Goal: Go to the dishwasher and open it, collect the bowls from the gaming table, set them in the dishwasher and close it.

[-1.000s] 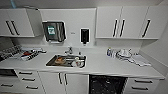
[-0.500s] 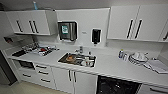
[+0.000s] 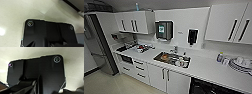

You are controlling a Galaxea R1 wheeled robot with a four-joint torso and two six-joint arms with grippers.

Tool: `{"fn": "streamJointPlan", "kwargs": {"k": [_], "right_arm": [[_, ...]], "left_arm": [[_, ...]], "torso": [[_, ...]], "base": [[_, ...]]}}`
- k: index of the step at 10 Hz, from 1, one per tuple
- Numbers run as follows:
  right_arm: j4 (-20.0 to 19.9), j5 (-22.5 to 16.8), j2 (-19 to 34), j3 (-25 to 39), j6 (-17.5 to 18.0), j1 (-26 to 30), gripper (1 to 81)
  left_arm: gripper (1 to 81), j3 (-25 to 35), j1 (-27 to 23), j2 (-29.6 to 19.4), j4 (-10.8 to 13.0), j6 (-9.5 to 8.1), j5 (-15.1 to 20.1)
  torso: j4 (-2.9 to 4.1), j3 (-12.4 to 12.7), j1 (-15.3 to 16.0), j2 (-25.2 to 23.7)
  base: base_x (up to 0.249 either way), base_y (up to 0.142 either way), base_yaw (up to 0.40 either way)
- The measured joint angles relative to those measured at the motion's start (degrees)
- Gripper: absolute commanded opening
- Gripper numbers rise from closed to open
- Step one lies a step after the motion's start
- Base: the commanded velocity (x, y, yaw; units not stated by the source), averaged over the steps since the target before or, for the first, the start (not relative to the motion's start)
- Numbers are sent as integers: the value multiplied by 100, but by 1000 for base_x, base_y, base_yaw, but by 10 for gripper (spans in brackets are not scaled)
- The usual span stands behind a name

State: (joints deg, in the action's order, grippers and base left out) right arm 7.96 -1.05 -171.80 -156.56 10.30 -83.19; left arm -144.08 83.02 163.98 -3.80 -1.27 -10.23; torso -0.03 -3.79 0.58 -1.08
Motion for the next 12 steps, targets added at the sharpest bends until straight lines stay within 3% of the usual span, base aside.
{"fn": "streamJointPlan", "kwargs": {"k": [5,12], "right_arm": [[218,-2,7,-18,-22,20,811],[234,0,20,-20,-22,17,811]], "left_arm": [[811,-66,-22,5,33,1,9],[811,-449,-46,182,105,0,21]], "torso": [[0,0,0,0],[0,0,0,0]], "base": [[0,0,351],[0,0,351]]}}
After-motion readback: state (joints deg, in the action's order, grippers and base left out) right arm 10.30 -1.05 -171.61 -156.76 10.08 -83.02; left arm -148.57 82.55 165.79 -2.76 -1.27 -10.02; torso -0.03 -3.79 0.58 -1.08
